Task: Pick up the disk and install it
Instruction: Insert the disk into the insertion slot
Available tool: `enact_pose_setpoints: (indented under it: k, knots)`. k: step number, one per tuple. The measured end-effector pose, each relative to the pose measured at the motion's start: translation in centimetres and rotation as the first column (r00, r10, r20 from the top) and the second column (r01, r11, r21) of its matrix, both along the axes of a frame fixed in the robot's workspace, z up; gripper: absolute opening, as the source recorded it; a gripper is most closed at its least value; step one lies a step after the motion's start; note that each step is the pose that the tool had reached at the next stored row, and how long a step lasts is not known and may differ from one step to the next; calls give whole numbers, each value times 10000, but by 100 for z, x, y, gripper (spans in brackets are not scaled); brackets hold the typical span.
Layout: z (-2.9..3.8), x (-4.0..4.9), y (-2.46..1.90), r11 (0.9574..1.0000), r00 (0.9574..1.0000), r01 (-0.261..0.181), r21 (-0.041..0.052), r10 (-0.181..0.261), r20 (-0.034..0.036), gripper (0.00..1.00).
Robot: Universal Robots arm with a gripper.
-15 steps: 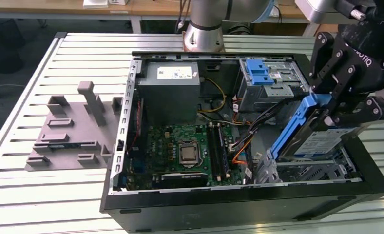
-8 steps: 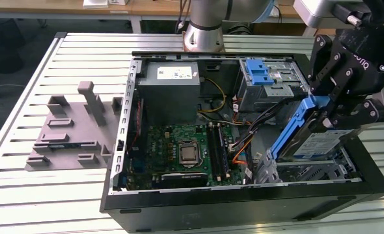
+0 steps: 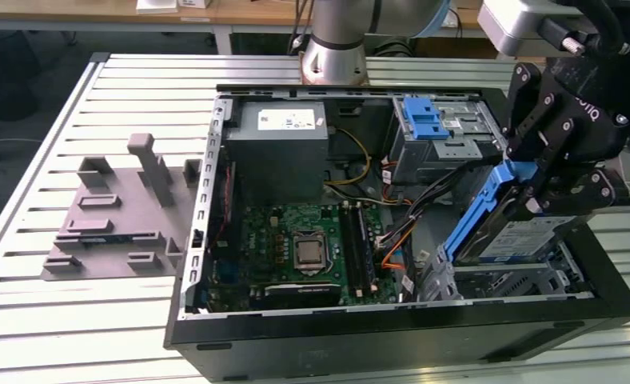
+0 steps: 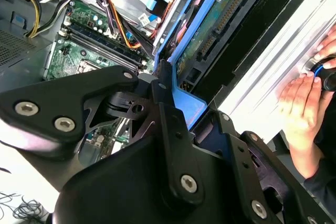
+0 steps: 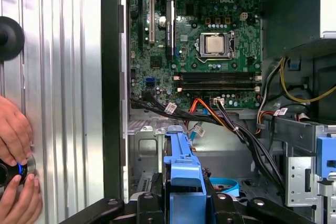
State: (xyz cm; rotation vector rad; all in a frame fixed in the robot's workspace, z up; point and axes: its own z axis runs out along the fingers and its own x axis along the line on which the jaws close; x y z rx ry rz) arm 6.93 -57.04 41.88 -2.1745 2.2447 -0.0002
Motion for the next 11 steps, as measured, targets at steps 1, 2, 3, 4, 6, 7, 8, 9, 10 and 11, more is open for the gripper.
enact_pose_setpoints:
  k: [1, 2, 3, 4, 6, 7, 8, 9, 10, 11]
  knots:
    - [-8, 0, 0, 10000, 10000, 0, 0, 0, 0, 36]
    - [-15, 0, 0, 10000, 10000, 0, -1, 0, 0, 36]
    - [-22, 0, 0, 10000, 10000, 0, 0, 0, 0, 36]
    - [-29, 0, 0, 10000, 10000, 0, 0, 0, 0, 36]
    - [-39, 0, 0, 10000, 10000, 0, -1, 0, 0, 36]
    - [-41, 0, 0, 10000, 10000, 0, -1, 0, 0, 36]
    - [-42, 0, -1, 10000, 10000, 0, -2, 0, 0, 36]
    - [-42, 0, -1, 10000, 10000, 0, -3, 0, -1, 36]
    - [-43, 0, -1, 10000, 10000, 0, -1, 0, 0, 36]
    - [-43, 0, -1, 10000, 10000, 0, 0, 0, 0, 36]
